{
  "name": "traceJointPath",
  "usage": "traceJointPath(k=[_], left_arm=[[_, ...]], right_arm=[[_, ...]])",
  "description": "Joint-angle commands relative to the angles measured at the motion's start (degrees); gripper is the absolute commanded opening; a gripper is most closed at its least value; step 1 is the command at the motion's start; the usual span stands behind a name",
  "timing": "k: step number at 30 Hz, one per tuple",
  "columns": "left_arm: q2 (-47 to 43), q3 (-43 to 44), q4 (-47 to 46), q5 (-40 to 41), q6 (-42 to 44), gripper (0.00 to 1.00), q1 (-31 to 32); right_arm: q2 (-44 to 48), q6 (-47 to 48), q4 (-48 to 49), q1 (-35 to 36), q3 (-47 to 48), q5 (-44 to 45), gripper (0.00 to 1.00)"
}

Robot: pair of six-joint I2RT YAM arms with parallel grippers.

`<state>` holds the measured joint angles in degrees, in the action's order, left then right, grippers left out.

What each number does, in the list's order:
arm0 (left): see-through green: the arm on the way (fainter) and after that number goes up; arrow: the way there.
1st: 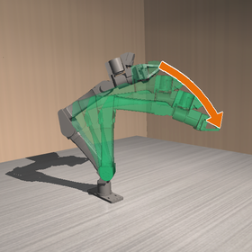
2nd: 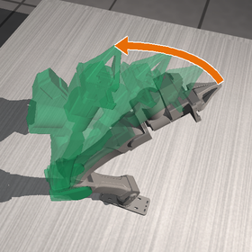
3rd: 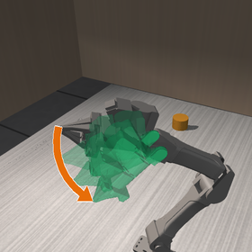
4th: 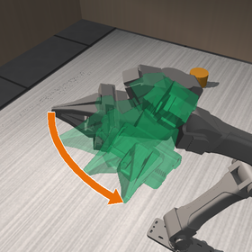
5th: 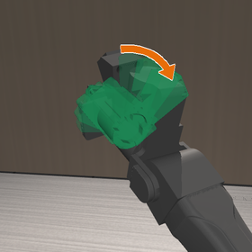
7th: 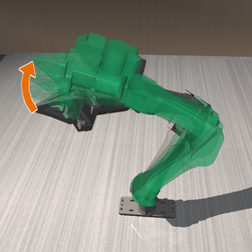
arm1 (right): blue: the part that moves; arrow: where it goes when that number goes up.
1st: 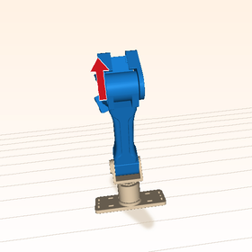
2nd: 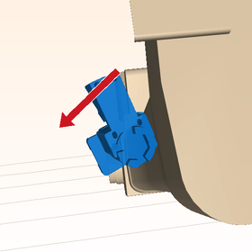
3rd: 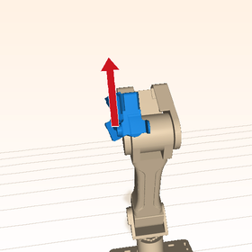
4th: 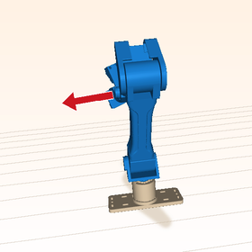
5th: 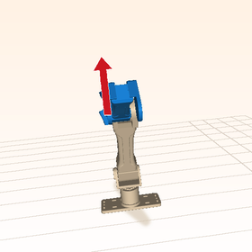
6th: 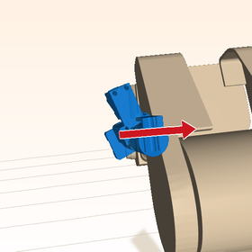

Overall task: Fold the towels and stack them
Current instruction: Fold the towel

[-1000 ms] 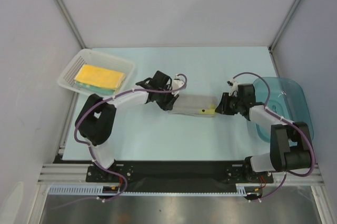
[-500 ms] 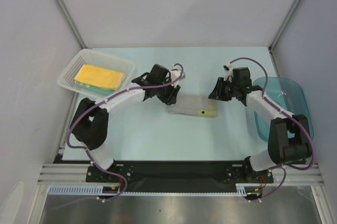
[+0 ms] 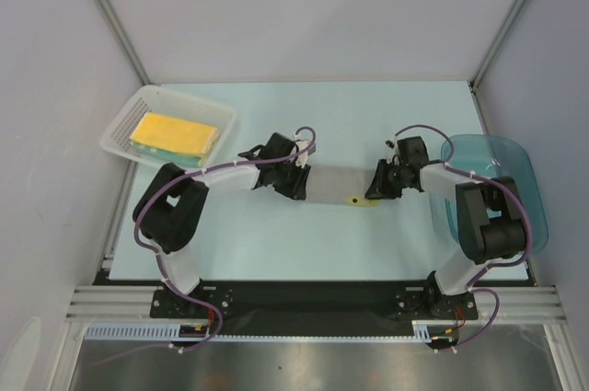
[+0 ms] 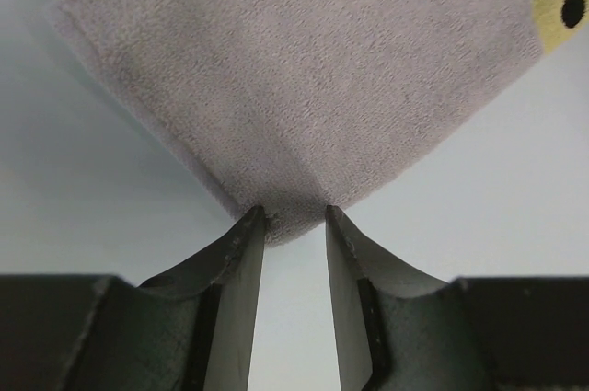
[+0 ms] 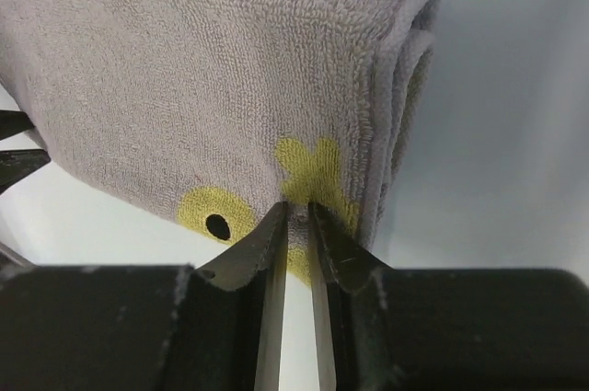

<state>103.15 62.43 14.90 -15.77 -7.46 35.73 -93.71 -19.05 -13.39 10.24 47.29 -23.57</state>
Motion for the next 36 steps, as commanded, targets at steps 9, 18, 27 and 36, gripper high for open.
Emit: traceJointPath(k=[9, 18, 27, 36], left_arm=[[-4.36, 10.95, 10.07, 8.14, -2.9, 0.44, 1.01], [0.8, 6.65, -1.53, -5.77, -8.8, 0.42, 4.18], [5.3, 4.27, 0.75, 7.67, -7.3, 0.39, 4.09], [-0.49, 10.95, 6.63, 8.83, -7.57, 0.43, 3.3]], right_arm=[[5.38, -0.81, -1.73, 0.57, 3.34, -1.91, 0.19], [5.21, -3.98, 3.19, 0.48, -2.1, -4.91, 0.19], [1.25, 0.06, 6.71, -3.74, -5.8, -6.31, 0.17], [5.12, -1.25, 2.93, -3.91, -1.15, -7.71, 0.18]])
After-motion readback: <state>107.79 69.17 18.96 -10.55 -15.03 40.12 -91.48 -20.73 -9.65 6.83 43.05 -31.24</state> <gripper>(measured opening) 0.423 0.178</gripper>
